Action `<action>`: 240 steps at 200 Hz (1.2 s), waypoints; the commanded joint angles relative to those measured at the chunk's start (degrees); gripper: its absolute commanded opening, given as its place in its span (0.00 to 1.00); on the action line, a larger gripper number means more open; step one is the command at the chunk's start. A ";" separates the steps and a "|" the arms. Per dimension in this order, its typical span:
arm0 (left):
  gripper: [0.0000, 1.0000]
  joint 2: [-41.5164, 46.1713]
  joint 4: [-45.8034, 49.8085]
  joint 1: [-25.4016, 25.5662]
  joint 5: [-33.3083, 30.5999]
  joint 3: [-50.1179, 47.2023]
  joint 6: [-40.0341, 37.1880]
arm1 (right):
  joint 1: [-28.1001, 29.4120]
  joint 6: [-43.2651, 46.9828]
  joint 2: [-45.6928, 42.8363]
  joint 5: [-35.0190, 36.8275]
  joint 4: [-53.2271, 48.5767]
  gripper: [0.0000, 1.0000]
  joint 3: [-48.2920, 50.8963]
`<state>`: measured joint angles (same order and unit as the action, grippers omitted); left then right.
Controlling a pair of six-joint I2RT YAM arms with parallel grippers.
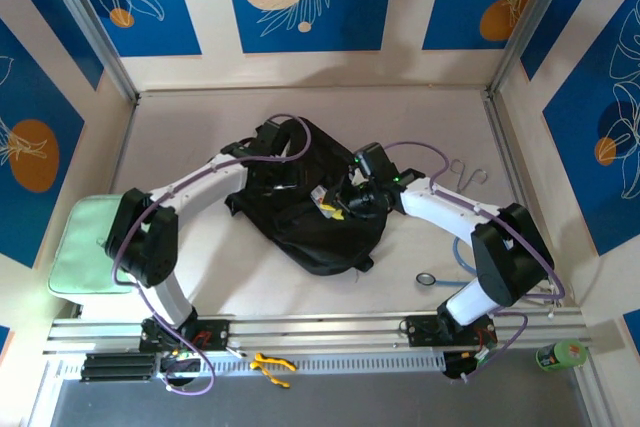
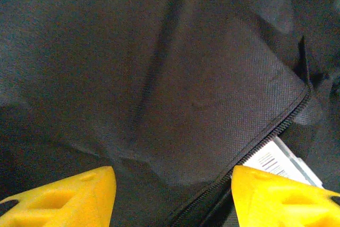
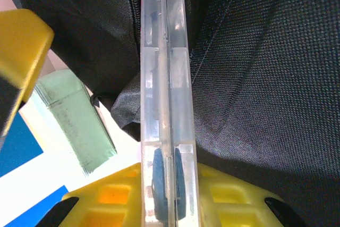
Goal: Pack the student bag
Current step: Open the student bag at the center of the table.
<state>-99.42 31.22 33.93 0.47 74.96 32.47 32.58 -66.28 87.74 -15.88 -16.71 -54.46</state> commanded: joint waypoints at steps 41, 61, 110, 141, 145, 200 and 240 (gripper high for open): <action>0.57 -4.34 7.88 3.74 -4.28 4.99 -10.09 | -1.94 2.69 1.69 5.11 -5.06 0.12 6.92; 0.58 -2.75 7.98 3.42 -6.71 3.28 -14.57 | -2.67 5.51 1.29 3.40 2.56 0.12 8.97; 0.58 -0.66 7.83 3.04 -6.97 1.37 -18.79 | -2.83 9.68 0.85 1.95 15.51 0.11 9.06; 0.63 1.02 5.19 2.19 -3.76 -0.71 -21.26 | -3.83 8.72 0.59 -2.63 24.73 0.11 10.38; 0.63 1.15 4.79 2.03 -3.10 -0.92 -21.43 | -3.89 8.56 0.54 -3.74 25.92 0.12 10.49; 0.64 -0.31 1.58 1.80 1.37 -0.12 -24.27 | -4.52 6.33 -2.67 -11.81 31.80 0.11 10.82; 0.64 -1.15 -0.06 1.62 -1.60 0.68 -24.66 | -5.89 4.95 -3.41 -13.90 32.64 0.11 11.04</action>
<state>-99.70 32.73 36.12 -0.36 74.28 9.23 27.42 -60.58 86.70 -25.78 11.53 -44.10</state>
